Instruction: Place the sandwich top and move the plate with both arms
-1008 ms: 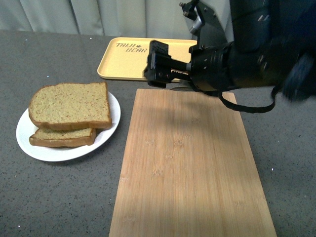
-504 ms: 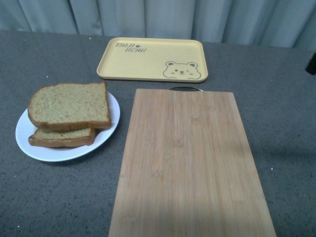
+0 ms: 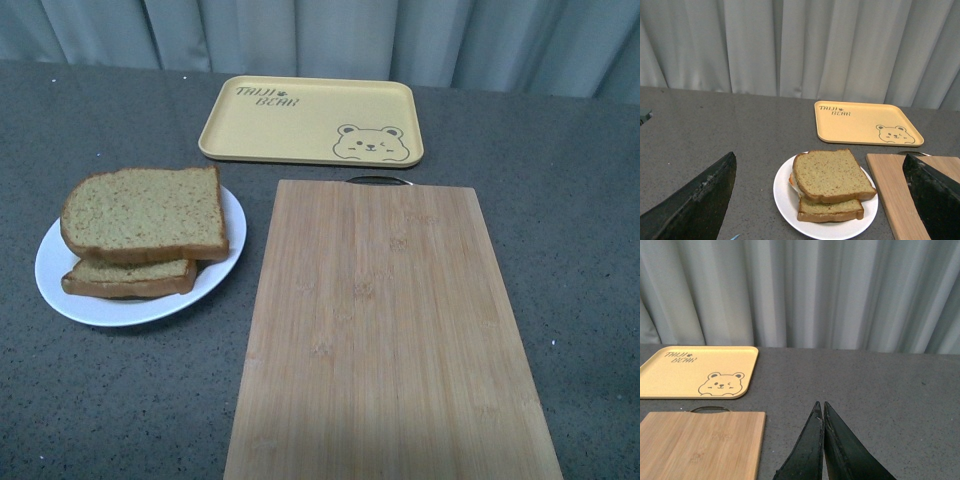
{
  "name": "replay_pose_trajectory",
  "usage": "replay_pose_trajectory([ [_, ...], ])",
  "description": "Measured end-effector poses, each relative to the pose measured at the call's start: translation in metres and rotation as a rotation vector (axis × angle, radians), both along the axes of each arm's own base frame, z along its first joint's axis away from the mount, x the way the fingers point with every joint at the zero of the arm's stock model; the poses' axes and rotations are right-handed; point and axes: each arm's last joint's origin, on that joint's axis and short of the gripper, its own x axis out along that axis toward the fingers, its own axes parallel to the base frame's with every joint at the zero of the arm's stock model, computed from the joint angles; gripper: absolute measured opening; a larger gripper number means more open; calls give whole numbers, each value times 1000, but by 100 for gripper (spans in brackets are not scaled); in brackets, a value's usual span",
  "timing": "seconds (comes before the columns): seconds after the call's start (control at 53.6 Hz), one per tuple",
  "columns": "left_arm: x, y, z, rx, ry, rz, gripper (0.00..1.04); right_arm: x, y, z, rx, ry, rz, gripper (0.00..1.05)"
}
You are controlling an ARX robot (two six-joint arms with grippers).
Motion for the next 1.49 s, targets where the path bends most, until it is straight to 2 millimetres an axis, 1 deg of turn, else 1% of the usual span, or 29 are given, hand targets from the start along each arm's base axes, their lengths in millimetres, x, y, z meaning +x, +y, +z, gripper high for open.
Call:
replay_pose_trajectory([
  [0.075, 0, 0, 0, 0, 0, 0, 98, -9, -3, 6, 3, -22, 2, 1],
  [0.149, 0, 0, 0, 0, 0, 0, 98, -15, -8, 6, 4, -22, 19, 1],
  [0.261, 0, 0, 0, 0, 0, 0, 98, -23, -15, 5, 4, -16, -7, 1],
  [0.654, 0, 0, 0, 0, 0, 0, 98, -45, -16, 9, 4, -32, -2, 1],
  [1.214, 0, 0, 0, 0, 0, 0, 98, -64, -16, 12, 4, -45, -1, 1],
  [1.494, 0, 0, 0, 0, 0, 0, 98, -69, -16, 12, 4, -46, 0, 1],
])
